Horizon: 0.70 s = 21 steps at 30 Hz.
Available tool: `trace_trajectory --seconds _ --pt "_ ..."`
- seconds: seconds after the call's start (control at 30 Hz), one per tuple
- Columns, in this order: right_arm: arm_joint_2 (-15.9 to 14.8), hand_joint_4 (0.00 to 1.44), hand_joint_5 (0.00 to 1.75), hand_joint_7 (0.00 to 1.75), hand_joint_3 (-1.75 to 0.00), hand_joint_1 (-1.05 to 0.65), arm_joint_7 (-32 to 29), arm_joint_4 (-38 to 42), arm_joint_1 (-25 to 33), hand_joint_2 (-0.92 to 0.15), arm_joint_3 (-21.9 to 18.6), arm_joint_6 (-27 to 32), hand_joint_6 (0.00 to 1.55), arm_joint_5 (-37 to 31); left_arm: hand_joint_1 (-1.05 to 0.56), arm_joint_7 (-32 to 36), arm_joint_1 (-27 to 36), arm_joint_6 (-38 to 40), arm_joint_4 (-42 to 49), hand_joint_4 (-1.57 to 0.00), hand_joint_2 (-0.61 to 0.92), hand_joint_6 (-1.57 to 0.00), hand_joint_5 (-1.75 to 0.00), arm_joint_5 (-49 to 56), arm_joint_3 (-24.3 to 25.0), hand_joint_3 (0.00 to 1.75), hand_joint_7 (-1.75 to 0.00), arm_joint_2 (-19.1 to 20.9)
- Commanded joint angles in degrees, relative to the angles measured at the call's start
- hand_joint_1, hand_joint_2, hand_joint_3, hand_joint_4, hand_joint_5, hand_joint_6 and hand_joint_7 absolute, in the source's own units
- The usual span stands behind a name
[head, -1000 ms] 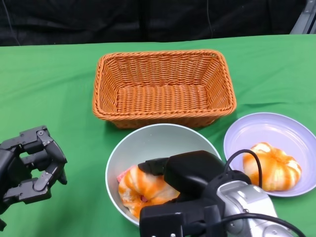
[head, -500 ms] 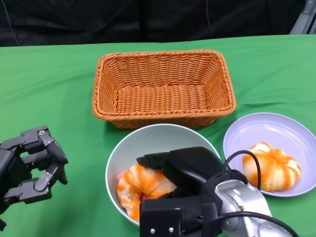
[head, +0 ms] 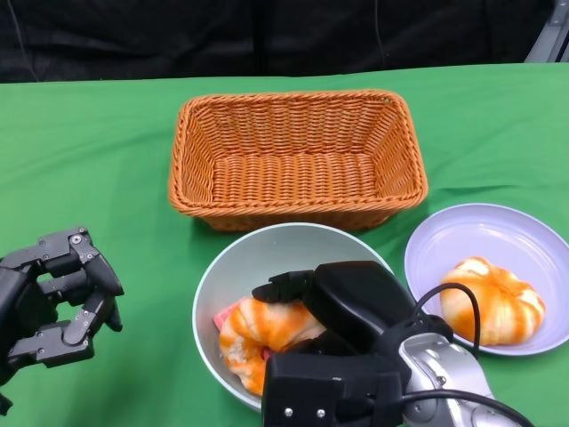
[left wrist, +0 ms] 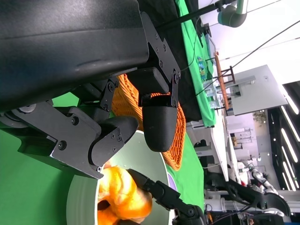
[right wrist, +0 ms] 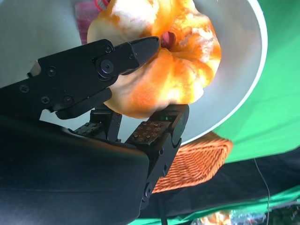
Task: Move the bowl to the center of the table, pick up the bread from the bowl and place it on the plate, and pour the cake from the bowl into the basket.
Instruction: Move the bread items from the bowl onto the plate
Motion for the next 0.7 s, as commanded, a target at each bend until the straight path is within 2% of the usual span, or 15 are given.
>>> trace_trajectory --seconds 0.03,0.13,0.17,0.2,0.23,0.27,0.33,0.47,0.53,0.7 --pt "-0.94 0.75 1.19 0.04 -0.01 -0.21 -1.83 0.76 1.27 -0.91 -2.19 -1.12 1.14 1.19 -0.01 0.3 -0.05 -1.09 0.64 -0.75 0.55 -0.76 -1.65 0.75 -0.02 1.12 -1.37 0.61" --pt "-0.72 0.72 1.3 0.04 -0.01 -0.21 -2.83 0.54 1.63 -0.92 -3.41 -2.23 1.15 2.48 -0.01 0.46 -0.09 -1.03 0.66 -0.74 0.54 -0.76 -1.65 0.85 -0.08 1.13 -1.38 0.59" --pt "-0.07 0.7 1.37 0.05 -0.01 -0.2 -3.44 0.04 2.05 -0.92 -4.77 -2.72 1.16 4.17 -0.01 0.3 -0.28 -1.3 1.05 -0.74 0.54 -0.76 -1.65 0.81 -0.05 1.14 -1.38 0.52" --pt "0.48 0.66 1.52 0.1 -0.01 -0.19 -3.78 -0.5 2.37 -0.92 -6.0 -3.03 1.17 5.73 -0.02 0.23 -0.41 -1.5 1.36 -0.75 0.54 -0.76 -1.66 0.84 -0.02 1.14 -1.39 0.46" --pt "0.83 0.64 1.6 0.19 -0.01 -0.18 -4.02 -0.85 2.58 -0.92 -6.87 -3.29 1.14 6.87 -0.02 0.18 -0.52 -1.68 1.62 -0.75 0.54 -0.76 -1.66 0.87 -0.02 1.15 -1.39 0.43" --pt "1.34 0.63 1.64 0.43 -0.02 -0.18 -3.45 -1.82 2.82 -0.92 -8.07 -2.94 1.01 8.57 -0.02 0.14 -0.62 -1.96 1.94 -0.75 0.53 -0.75 -1.66 1.02 -0.04 1.15 -1.39 0.49" --pt "1.96 0.65 1.63 0.62 -0.05 -0.17 -1.95 -3.66 3.1 -0.92 -9.82 -1.78 0.9 11.04 -0.02 0.05 -0.7 -2.06 2.23 -0.74 0.53 -0.75 -1.66 0.99 -0.1 1.16 -1.4 0.59" --pt "2.14 0.71 1.6 0.66 -0.07 -0.19 -0.57 -5.64 3.26 -0.92 -10.99 0.01 0.85 13.08 -0.02 -0.06 -0.74 -1.85 2.3 -0.74 0.53 -0.74 -1.66 0.69 -0.14 1.17 -1.4 0.6" --pt "2.21 0.71 1.59 0.67 -0.06 -0.2 0.46 -7.66 3.62 -0.92 -13.14 0.59 0.85 16.03 -0.02 0.0 -0.88 -1.94 2.55 -0.75 0.52 -0.75 -1.67 0.57 -0.05 1.17 -1.41 0.58" --pt "2.32 0.71 1.67 0.69 -0.07 -0.21 2.15 -10.2 3.94 -0.92 -15.49 2.92 0.86 19.8 -0.02 -0.06 -0.98 -1.97 2.76 -0.76 0.51 -0.76 -1.66 0.36 -0.02 1.18 -1.42 0.6"
